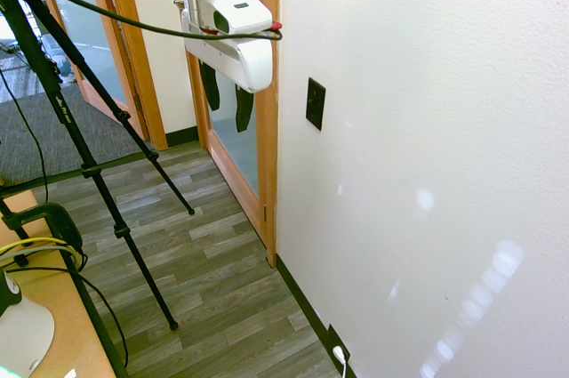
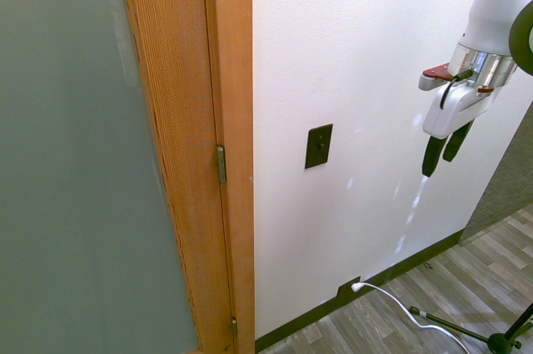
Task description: Turn off the light
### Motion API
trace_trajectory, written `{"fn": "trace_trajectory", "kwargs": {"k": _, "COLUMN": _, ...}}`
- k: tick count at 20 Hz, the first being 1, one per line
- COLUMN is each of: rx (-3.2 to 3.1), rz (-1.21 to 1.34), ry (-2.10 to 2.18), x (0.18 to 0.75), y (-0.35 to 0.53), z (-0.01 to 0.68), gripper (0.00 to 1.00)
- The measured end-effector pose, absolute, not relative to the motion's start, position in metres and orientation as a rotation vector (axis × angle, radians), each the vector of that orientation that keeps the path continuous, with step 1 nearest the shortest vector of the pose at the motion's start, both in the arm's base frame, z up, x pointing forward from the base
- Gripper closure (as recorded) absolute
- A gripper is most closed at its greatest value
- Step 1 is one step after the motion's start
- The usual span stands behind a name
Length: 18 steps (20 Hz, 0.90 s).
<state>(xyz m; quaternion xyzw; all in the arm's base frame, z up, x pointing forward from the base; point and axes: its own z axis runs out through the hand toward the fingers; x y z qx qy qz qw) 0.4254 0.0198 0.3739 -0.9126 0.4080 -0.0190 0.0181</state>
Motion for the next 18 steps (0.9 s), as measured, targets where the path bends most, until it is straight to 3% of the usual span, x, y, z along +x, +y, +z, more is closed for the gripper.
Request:
{"fn": "trace_trajectory", "kwargs": {"k": 3, "rx": -2.849, "rz": -0.094, "ry": 1.246, "x": 0.430, "y": 0.021, "z": 0.376, "gripper": 0.00}}
{"fn": "trace_trajectory", "kwargs": {"k": 7, "rx": -2.817, "rz": -0.225, "ry": 1.187, "x": 0.479, "y": 0.050, "z": 0.383, "gripper": 0.00}}
{"fn": "trace_trajectory", "kwargs": {"k": 12, "rx": -2.758, "rz": -0.278, "ry": 1.174, "x": 0.548, "y": 0.063, "z": 0.331, "gripper": 0.00}}
{"fn": "trace_trajectory", "kwargs": {"k": 18, "rx": -2.611, "rz": -0.491, "ry": 1.192, "x": 0.572, "y": 0.058, "z": 0.295, "gripper": 0.00}}
